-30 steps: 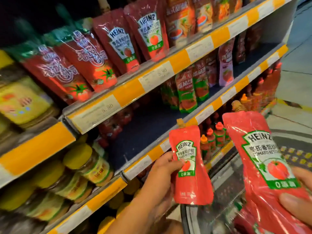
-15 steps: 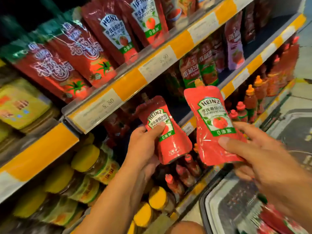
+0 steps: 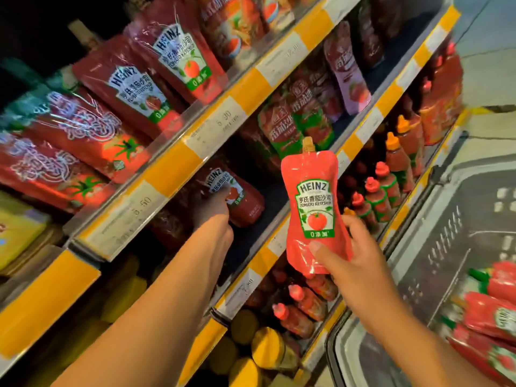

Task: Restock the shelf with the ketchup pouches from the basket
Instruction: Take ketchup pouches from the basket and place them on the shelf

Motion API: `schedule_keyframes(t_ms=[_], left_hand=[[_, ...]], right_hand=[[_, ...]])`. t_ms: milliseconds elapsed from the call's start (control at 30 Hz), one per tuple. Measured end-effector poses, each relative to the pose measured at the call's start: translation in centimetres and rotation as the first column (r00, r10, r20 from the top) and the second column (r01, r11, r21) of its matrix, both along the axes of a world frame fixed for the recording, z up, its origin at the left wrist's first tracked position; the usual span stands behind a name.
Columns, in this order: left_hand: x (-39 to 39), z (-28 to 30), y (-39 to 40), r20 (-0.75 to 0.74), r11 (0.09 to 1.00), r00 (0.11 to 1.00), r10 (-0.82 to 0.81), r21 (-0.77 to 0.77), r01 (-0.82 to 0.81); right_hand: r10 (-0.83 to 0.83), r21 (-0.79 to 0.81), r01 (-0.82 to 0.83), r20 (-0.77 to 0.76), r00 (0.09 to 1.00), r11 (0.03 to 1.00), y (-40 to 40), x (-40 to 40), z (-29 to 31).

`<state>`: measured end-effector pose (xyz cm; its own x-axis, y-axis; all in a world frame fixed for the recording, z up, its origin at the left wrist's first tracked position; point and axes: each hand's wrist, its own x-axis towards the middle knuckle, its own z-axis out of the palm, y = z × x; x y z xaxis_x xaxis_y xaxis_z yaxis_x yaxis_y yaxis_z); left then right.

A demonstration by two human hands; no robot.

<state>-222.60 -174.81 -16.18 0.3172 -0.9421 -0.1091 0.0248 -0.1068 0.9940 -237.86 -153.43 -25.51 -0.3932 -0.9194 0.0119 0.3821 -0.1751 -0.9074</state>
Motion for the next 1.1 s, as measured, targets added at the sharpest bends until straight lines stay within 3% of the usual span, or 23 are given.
schedule_keyframes(t_ms=[67,233,433,533,1100], left_hand=[[-0.3,-1.1,-2.4,0.074,0.999,0.997,-0.004,-0.034,0.007],[-2.9,-0.9,-4.4,0.004,0.989,0.998,-0.058,-0.139,0.058],[-2.6,-0.5,-7.5,0.088,0.996,0.996,-0.024,-0.084,0.032],[-3.0,0.0,-7.4,0.001,0.994,1.000,-0.027,-0.103,0.027],[-2.9,0.8,-8.5,0.119,0.996,0.991,-0.053,-0.063,0.061]], right_hand=[[0.015,-0.013,-0.015,-0.011,1.000,1.000,0.1,0.0,-0.2],[-0.006,0.004,0.007,-0.025,1.000,1.000,0.0,-0.2,-0.5],[-0.011,0.011,0.011,-0.017,1.000,1.000,0.0,-0.4,-0.6],[0.008,-0.006,-0.008,-0.041,0.999,1.000,0.1,-0.1,-0.6],[0.068,-0.015,-0.069,-0.075,0.995,0.997,0.5,0.3,-0.8]])
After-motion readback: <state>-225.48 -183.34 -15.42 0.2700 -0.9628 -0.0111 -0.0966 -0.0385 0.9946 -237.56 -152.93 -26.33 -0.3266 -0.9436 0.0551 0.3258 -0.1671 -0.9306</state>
